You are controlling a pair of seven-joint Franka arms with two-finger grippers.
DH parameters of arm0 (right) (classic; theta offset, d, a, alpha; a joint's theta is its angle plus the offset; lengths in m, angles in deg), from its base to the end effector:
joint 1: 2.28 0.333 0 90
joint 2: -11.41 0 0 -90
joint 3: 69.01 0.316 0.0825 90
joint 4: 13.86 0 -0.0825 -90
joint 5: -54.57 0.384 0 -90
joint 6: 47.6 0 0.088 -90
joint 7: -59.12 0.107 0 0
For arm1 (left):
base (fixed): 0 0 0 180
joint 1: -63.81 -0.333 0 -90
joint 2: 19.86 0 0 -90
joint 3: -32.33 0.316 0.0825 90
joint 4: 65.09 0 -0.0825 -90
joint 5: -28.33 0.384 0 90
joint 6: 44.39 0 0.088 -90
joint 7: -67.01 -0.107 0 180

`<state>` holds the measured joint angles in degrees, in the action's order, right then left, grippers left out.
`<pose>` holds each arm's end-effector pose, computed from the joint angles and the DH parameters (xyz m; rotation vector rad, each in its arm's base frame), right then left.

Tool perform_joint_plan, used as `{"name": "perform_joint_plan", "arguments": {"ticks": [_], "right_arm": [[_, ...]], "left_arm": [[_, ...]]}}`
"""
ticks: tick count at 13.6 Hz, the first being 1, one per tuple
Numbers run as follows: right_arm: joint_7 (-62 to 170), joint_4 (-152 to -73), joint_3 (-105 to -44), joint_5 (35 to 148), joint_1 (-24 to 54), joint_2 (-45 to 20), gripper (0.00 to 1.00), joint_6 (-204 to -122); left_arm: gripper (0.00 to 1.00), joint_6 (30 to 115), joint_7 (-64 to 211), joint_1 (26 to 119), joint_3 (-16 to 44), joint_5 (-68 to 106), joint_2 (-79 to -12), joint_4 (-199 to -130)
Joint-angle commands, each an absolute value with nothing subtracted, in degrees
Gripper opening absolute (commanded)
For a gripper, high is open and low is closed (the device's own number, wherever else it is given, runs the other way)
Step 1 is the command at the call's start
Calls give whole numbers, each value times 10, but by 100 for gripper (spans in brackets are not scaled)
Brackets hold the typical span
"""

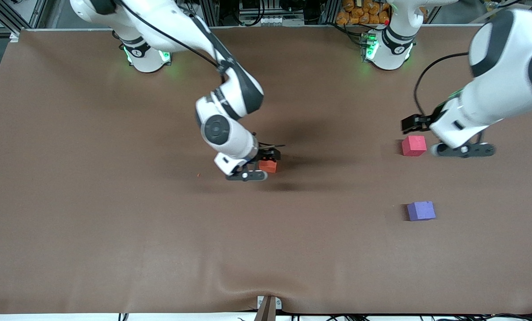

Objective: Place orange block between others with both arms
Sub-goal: 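Carry the orange cube toward the table middle while the left gripper approaches, then grasp the orange cube with the left gripper while the right gripper withdraws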

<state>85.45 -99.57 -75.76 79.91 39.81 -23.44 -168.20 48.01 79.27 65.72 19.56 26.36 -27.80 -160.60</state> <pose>0.5600 0.4391 0.3189 -2.8590 0.0676 0.2218 0.5650 -0.1450 0.5057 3.1067 -0.0596 -0.3107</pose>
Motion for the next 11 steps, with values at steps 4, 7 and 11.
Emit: {"name": "perform_joint_plan", "arguments": {"ticks": [4, 7, 11], "right_arm": [[843, -1000, -721, 696, 260, -29, 100, -1428], [776, -962, -680, 623, 128, 28, 100, -1317], [637, -953, -685, 565, 19, 68, 100, -1283]], "left_arm": [[100, 494, 976, 805, 197, 262, -419, -1484], [100, 560, 995, 875, 198, 295, -488, -1442], [100, 655, 1043, 932, 201, 306, -548, -1439]]}}
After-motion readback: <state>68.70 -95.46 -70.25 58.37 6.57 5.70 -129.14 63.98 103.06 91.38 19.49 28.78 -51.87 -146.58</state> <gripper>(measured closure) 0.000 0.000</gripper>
